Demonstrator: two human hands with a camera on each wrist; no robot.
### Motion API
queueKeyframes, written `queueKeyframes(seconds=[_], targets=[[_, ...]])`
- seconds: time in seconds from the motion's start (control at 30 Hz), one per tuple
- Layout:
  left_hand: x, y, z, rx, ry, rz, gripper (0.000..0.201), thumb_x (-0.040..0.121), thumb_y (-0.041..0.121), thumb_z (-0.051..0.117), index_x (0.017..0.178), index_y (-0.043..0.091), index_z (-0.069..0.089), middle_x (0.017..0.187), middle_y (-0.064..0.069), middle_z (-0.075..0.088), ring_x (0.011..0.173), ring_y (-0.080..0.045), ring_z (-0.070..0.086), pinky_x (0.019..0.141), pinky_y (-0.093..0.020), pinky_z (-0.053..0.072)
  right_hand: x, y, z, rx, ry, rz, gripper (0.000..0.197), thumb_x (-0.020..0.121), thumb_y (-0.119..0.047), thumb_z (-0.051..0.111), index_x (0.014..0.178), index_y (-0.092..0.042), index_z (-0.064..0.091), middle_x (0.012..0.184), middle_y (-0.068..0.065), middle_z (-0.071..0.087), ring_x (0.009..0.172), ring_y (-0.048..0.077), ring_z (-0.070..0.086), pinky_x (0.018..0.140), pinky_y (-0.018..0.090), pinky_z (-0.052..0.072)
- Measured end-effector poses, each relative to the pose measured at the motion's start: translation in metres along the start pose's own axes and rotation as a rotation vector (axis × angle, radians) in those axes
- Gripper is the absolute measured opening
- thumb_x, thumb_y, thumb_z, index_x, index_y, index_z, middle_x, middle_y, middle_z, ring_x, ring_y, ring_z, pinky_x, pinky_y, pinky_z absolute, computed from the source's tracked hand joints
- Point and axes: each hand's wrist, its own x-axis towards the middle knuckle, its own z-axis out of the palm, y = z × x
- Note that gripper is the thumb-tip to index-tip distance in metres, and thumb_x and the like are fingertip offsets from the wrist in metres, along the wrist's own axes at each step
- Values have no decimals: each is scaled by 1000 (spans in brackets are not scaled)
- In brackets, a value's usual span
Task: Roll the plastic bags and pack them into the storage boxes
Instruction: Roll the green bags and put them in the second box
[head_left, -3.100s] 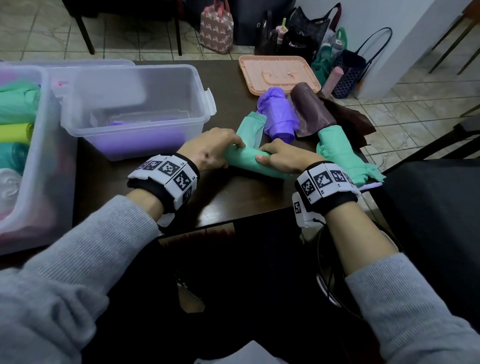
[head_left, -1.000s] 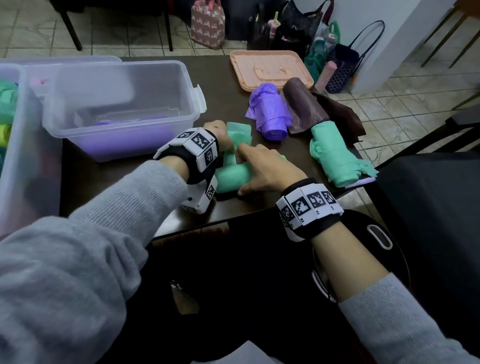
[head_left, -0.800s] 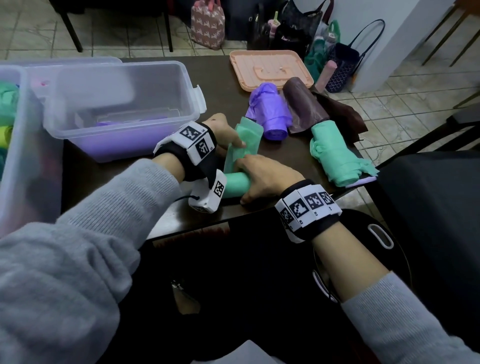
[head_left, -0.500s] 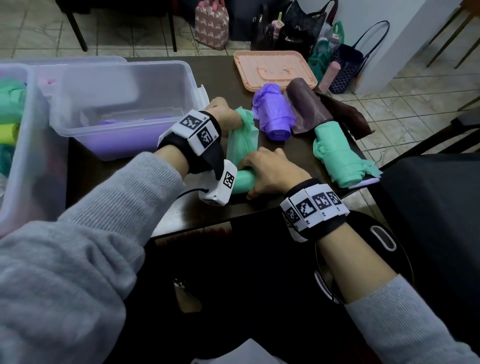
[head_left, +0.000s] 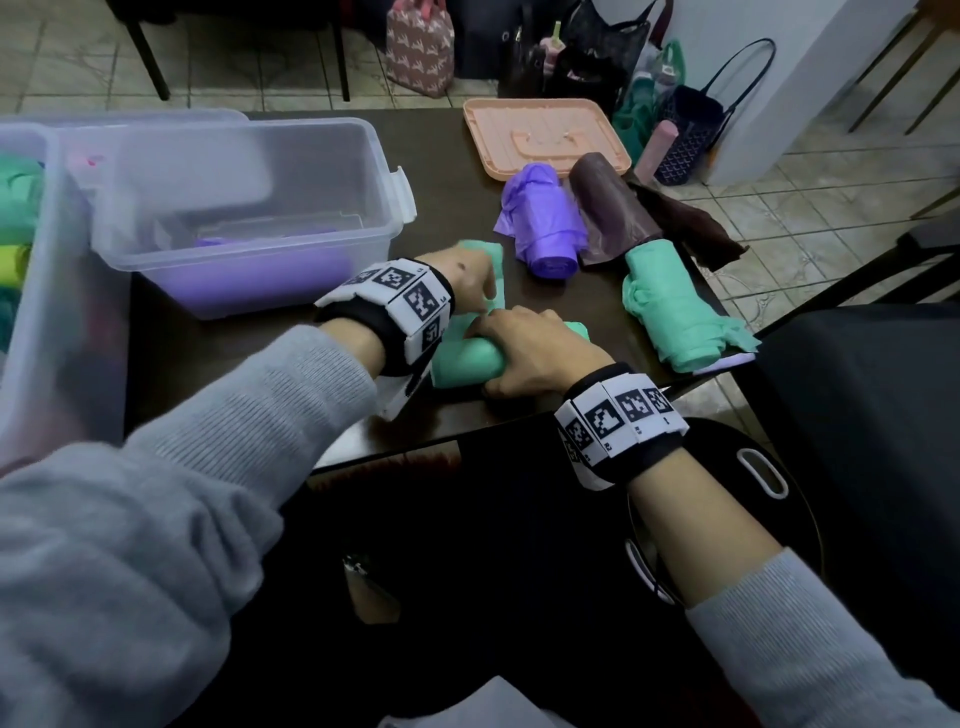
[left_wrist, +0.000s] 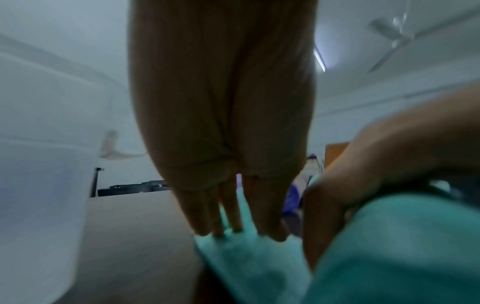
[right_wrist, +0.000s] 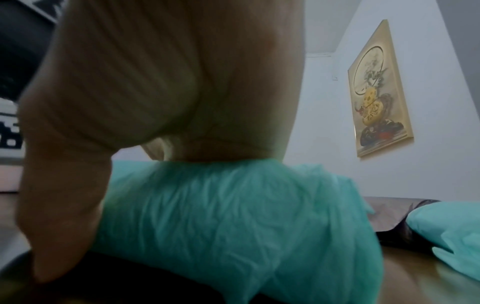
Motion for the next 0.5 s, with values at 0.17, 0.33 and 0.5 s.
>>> queueKeyframes(seconds=[0.17, 0.33, 0.5], targets=[[4, -14, 12, 192, -157, 44, 50, 97, 21, 44, 146, 26, 33, 151, -7, 34, 134, -28, 39, 110, -35, 31, 1, 0, 1, -24, -4, -1, 48, 73, -29, 66, 119, -24, 52, 112, 1, 59, 110, 25, 52, 80, 37, 31], [6, -24, 20, 205, -156, 87, 52, 99, 17, 37, 150, 23, 23, 158, -3, 12, 142, -25, 23, 114, -31, 17, 1, 1, -3, 50, -16, -4, 49, 69, -28, 71, 115, -25, 57, 107, -1, 62, 105, 23, 55, 80, 33, 33], [9, -31, 21, 105, -139, 72, 54, 96, 17, 42, 147, 31, 28, 157, 4, 17, 143, -22, 23, 117, -34, 19, 1, 4, 3, 174, -7, 19, 61, 64, -29, 80, 117, -20, 51, 111, 6, 60, 103, 25, 55, 80, 31, 40]])
